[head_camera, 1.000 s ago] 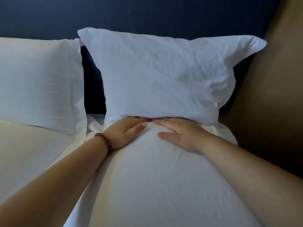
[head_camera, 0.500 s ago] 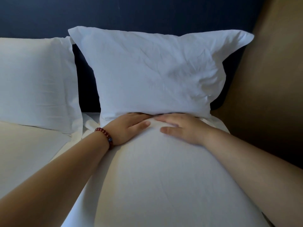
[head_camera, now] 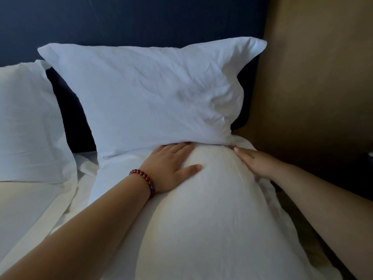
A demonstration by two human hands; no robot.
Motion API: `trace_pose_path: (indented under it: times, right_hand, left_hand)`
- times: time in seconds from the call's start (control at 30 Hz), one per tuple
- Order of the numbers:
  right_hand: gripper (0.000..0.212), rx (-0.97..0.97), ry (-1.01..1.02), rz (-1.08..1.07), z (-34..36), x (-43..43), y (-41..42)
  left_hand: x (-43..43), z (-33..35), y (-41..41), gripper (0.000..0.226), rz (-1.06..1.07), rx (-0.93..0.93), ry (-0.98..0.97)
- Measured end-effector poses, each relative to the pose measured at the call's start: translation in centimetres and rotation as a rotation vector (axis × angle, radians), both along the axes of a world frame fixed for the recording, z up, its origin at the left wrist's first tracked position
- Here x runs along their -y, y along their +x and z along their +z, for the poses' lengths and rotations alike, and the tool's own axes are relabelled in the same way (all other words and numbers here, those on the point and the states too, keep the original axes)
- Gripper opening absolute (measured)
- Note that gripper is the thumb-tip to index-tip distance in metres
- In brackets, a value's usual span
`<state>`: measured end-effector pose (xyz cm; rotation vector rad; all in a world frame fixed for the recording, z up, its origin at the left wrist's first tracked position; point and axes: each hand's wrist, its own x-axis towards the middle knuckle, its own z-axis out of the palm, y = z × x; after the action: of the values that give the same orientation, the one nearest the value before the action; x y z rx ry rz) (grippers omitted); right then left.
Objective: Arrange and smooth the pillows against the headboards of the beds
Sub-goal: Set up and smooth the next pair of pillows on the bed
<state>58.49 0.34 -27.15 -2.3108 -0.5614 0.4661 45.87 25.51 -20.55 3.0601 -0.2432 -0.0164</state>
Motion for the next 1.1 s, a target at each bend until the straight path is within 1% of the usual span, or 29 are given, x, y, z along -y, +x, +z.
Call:
trace_pose_path:
  times: [0.03,0.07,0.1,0.17,0.2,0.27,0.3,0.37,0.4,0.43,0.5,0.63,0.7,0.73,0.77,0.8,0.83,0.87,0.9,0.93,1.0,1.03,1.1]
  right_hand:
    - [0.078,-0.007,-0.007,-0.054,-0.4,1.3,0.3]
    - [0.083,0.010,0.039,-0.097,-0.6,2.1,0.5]
    - [0.084,0.043,0.117,-0.115,-0.5,2.2,0.4]
    - [0.076,0.093,0.269,-0.088,0.3,1.4,-0.4]
    - [0.073,0.119,0.308,-0.062,0.5,0.8,-0.7]
    - [0.071,0.146,0.345,-0.039,0.9,0.1,-0.9]
    - [0.063,0.144,0.367,-0.055,1.2,-0.2,-0.7]
    - [0.043,0.143,0.426,-0.149,2.0,-0.2,0.0]
    - [0.037,0.130,0.461,-0.207,2.6,-0.1,0.5]
    - [0.035,0.104,0.499,-0.249,3.2,-0.1,1.0]
    - [0.037,0.047,0.583,-0.282,4.5,-0.3,2.2]
    - [0.056,-0.115,0.820,-0.325,6.6,-1.1,5.5]
    - [0.064,-0.246,0.844,-0.328,6.8,-1.7,6.8]
    - [0.063,-0.297,0.825,-0.316,6.7,-2.1,7.4]
    - [0.056,-0.306,0.799,-0.298,6.5,-2.5,7.9]
    - [0.041,-0.244,0.784,-0.313,6.4,-2.8,8.3]
    - [0.025,-0.130,0.800,-0.385,6.2,-2.9,8.7]
    - [0.018,-0.020,0.841,-0.499,6.0,-2.8,9.2]
    - [0.018,0.050,0.893,-0.607,5.6,-2.6,9.8]
    - [0.020,0.063,0.939,-0.654,5.4,-2.3,9.9]
    - [0.031,-0.030,0.952,-0.576,4.2,-2.3,9.1]
    - [0.035,-0.114,0.903,-0.501,3.2,-2.4,8.5]
    - [0.025,-0.279,0.777,-0.363,1.5,-2.2,7.2]
  left_hand:
    - [0.0,-0.1,-0.2,0.094,-0.002,0.016,0.010]
    - [0.1,-0.1,-0.4,0.093,-0.008,0.042,0.016]
    - [0.4,0.0,-0.4,0.090,-0.019,0.077,0.014]
    - [1.7,0.3,0.0,0.079,-0.076,0.168,-0.040]
    - [2.7,0.5,0.4,0.071,-0.118,0.233,-0.076]
    - [5.0,0.7,1.8,0.059,-0.181,0.396,-0.082]
    - [6.0,0.8,2.7,0.055,-0.182,0.471,-0.069]
    - [7.4,1.2,4.6,0.050,-0.134,0.592,-0.048]
    - [7.7,1.5,5.6,0.050,-0.104,0.645,-0.029]
    - [7.7,1.8,6.5,0.049,-0.074,0.698,0.003]
    - [7.3,2.5,8.2,0.051,-0.007,0.778,0.108]
    - [6.8,2.4,10.7,0.058,0.105,0.828,0.296]
    - [6.6,1.8,11.4,0.059,0.127,0.857,0.336]
    - [6.4,1.6,11.6,0.059,0.134,0.870,0.343]
    - [6.2,1.5,11.8,0.059,0.140,0.881,0.348]
    - [6.0,1.4,12.1,0.059,0.147,0.888,0.352]
    - [5.9,1.3,12.3,0.059,0.155,0.892,0.355]
    - [5.8,1.1,12.6,0.060,0.160,0.892,0.354]
    - [5.7,0.9,12.8,0.060,0.163,0.893,0.353]
    - [5.8,0.8,12.9,0.060,0.163,0.895,0.353]
    - [5.8,0.4,13.1,0.060,0.169,0.900,0.349]
    - [5.8,0.2,13.1,0.061,0.173,0.899,0.346]
    - [5.9,-0.1,12.9,0.062,0.174,0.894,0.347]
